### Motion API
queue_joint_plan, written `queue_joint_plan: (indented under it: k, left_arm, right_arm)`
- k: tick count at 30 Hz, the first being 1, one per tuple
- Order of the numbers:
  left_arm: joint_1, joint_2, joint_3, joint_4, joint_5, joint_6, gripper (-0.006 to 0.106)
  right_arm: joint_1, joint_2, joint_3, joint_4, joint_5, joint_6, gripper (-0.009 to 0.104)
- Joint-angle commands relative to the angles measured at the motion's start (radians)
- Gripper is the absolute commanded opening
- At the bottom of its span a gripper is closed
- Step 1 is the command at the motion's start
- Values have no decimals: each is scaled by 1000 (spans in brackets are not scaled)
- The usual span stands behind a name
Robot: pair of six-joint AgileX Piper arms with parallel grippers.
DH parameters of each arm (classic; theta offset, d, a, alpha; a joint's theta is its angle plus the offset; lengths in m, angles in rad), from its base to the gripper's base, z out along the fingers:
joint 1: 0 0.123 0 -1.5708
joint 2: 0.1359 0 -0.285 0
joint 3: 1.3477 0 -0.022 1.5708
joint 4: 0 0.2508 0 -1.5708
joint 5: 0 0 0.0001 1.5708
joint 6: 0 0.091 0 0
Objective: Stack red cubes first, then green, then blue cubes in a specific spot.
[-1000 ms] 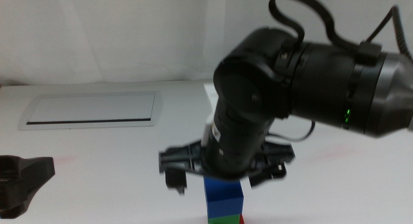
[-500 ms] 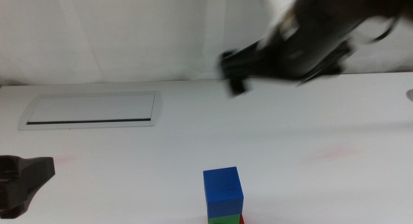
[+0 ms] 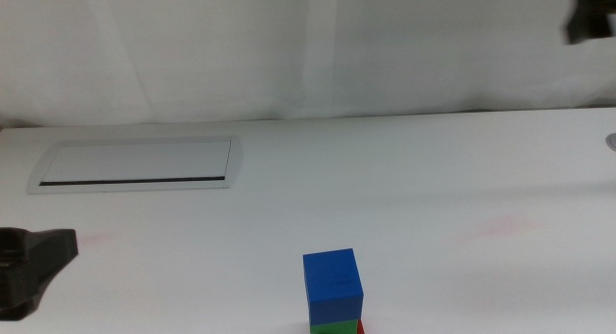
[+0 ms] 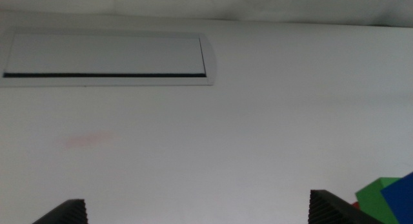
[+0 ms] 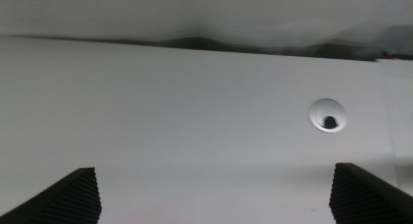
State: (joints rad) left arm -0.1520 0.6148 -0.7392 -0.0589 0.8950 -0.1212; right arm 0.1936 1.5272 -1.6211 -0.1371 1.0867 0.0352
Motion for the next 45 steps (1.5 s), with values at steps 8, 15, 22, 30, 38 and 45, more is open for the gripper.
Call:
queue_joint_plan:
  k: [8, 15, 22, 30, 38, 45]
  left_arm:
    - [-9, -2, 5, 107, -130, -9, 85]
    - [-9, -11, 5, 115, -155, 46, 73]
    - [-9, -171, 73, 112, -167, 79, -2]
    - [-9, -357, 225, 114, -169, 95, -2]
    - [-9, -361, 349, 156, -280, 83, -2]
    - [-9, -361, 422, 158, -505, 77, -2]
  right_arm:
    - [-204, -336, 465, 123, -208, -195, 92]
    - [-215, -669, 729, 137, -278, -219, 63]
    - [-215, -1142, 902, 137, -187, -124, -2]
    - [-215, -1357, 977, 137, -173, -156, -2]
    - [-215, -1353, 1140, 176, -435, -148, -2]
    - [-215, -1349, 1335, 180, -607, -164, -2]
